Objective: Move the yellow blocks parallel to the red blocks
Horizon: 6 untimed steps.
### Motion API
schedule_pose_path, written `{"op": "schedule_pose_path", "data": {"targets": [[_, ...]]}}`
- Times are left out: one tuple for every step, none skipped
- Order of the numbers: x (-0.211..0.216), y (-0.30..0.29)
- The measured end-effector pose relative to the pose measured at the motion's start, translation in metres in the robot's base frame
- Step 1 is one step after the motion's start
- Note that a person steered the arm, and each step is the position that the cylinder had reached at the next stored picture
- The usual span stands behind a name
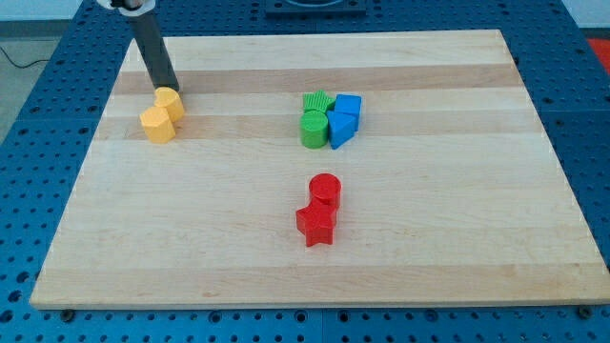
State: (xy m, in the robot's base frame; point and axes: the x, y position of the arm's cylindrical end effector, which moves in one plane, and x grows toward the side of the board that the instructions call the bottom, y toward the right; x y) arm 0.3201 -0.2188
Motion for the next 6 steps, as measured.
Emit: {"op": "schedule_pose_path", "data": {"targets": [[0.016,-0.009],[0.033,-0.015],[0.050,-0.019],[0.065,-0.019],[0.076,-0.019],[0.074,-0.028]]}}
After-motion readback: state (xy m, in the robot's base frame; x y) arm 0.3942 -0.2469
